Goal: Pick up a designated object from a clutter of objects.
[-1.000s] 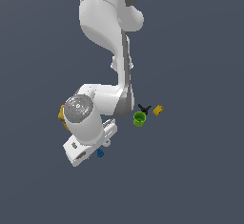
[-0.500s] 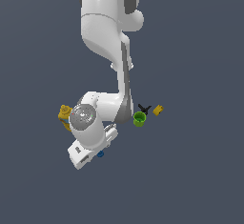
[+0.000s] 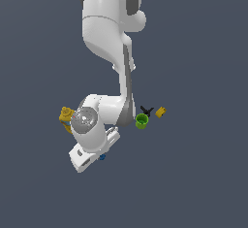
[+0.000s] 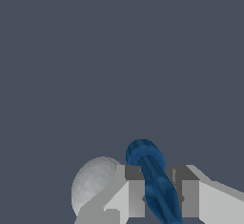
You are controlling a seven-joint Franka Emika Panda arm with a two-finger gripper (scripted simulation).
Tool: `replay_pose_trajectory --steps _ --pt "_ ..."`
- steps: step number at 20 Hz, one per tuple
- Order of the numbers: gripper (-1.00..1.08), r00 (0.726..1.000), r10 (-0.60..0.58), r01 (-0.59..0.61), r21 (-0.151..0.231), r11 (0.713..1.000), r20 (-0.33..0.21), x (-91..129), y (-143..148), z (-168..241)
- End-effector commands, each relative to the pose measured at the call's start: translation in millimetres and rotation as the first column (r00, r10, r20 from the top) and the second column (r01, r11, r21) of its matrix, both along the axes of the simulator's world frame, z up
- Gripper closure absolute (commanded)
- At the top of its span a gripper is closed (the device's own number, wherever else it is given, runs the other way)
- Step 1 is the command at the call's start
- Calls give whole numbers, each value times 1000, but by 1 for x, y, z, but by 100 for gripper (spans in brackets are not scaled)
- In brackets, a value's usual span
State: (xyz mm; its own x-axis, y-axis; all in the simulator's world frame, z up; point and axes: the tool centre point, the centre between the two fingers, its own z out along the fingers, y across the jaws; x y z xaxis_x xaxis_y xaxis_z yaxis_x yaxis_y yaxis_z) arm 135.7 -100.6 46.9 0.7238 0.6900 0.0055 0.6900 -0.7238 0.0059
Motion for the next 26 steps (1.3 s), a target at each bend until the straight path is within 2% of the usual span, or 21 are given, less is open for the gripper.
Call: replay_pose_trajectory --steps 1,7,14,20,26 --pt "108 1000 -1 1 1 1000 -8 -3 -1 -4" --pt "108 1000 0 0 0 1000 0 -1 1 1" --pt "108 1000 0 0 0 1000 0 -10 11 15" --pt "108 1000 0 0 0 1000 -1 -27 30 40" --pt "108 1000 0 0 -1 1000 -2 -53 59 79"
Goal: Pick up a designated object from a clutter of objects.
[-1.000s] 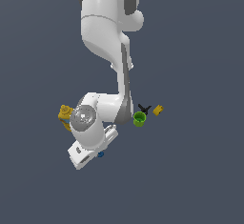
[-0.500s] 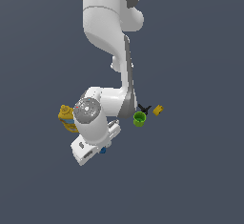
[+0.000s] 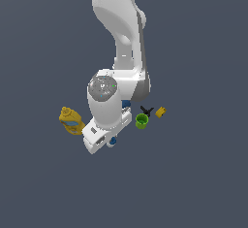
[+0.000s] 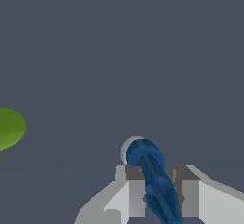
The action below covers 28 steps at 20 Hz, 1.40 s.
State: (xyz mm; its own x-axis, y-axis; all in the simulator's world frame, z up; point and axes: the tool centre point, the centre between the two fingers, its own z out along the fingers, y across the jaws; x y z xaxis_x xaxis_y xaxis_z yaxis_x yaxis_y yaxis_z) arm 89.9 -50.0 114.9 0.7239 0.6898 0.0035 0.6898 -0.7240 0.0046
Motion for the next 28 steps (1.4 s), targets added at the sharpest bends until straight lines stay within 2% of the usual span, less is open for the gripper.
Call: replay_pose_trajectory --steps 1,28 --pt "108 1000 0 0 0 1000 1 -12 13 18" --pt "108 1000 0 0 -3 1000 -4 -152 177 242"
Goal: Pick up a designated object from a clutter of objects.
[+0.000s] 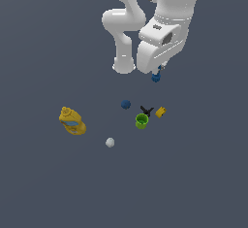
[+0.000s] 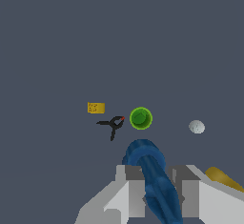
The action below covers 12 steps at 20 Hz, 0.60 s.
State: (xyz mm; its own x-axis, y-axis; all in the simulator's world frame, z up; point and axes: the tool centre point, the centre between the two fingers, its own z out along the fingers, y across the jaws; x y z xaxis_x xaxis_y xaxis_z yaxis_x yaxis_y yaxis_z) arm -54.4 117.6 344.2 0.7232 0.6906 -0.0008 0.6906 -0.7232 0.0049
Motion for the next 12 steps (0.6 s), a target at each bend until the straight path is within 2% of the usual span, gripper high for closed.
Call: replay_pose_trajectory --steps 1,7,12 --pt "108 1000 -1 1 0 1000 -1 -13 15 20" --pt "108 1000 -1 1 2 1000 -2 -34 43 60" --pt "108 1000 -1 1 3 1000 -3 -45 58 80"
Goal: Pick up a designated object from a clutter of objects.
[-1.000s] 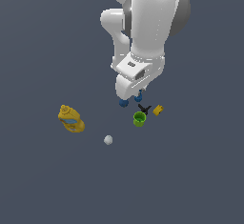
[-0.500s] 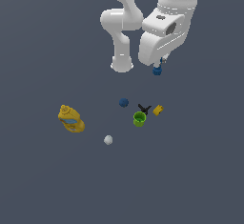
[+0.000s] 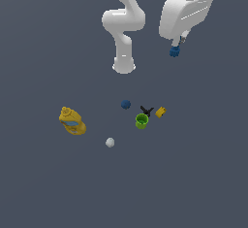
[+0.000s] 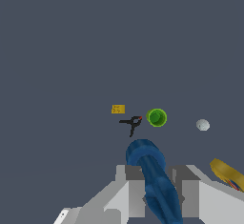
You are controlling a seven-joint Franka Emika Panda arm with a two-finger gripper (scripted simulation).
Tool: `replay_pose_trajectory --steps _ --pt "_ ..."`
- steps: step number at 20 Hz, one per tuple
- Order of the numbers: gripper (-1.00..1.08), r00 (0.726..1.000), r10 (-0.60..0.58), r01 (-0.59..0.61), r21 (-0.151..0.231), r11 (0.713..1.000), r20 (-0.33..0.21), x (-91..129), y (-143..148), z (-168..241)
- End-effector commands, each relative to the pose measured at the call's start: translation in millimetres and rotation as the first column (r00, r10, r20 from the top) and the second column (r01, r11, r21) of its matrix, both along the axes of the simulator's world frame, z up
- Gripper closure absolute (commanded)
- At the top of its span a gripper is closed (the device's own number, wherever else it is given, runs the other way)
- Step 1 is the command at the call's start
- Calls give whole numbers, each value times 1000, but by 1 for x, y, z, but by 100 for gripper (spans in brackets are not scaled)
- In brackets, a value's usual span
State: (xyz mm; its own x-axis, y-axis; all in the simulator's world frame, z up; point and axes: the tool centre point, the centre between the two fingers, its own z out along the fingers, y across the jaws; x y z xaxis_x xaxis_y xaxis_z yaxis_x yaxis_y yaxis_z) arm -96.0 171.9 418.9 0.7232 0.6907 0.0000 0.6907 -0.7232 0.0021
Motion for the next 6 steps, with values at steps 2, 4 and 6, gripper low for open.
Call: replay_pose_trajectory --steps 2,4,6 --pt "108 1000 -1 1 1 1000 -1 -5 7 10" --pt "108 1000 -1 1 1 1000 -1 -6 9 13" --pt "108 1000 -2 2 1 1000 -1 -6 10 13"
